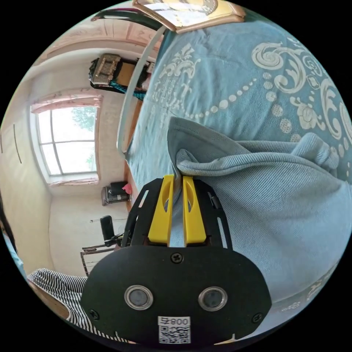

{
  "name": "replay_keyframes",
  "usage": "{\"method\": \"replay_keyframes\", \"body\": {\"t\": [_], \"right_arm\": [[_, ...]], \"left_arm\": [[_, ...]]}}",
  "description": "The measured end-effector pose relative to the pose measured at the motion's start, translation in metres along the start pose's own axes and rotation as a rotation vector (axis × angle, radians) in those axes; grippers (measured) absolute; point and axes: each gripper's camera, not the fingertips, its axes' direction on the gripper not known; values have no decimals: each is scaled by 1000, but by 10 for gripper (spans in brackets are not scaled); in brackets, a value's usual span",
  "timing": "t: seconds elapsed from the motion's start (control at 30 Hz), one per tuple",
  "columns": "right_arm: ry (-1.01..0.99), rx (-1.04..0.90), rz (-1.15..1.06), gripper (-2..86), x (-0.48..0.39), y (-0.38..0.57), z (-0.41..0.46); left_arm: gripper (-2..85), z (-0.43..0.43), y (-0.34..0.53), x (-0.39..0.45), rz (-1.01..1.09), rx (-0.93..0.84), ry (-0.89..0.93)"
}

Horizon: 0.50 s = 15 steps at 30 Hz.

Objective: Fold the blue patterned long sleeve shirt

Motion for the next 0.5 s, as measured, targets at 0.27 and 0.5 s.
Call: {"method": "replay_keyframes", "body": {"t": [0.27, 0.5], "right_arm": [[43, 12, -168, 44, -102, -29, -37], [242, 11, -276, 7, -163, -40, -40]], "left_arm": [[26, -15, 25, -37, -75, 136, -31], [4, 19, 18, -9, 132, 43, -131]]}}
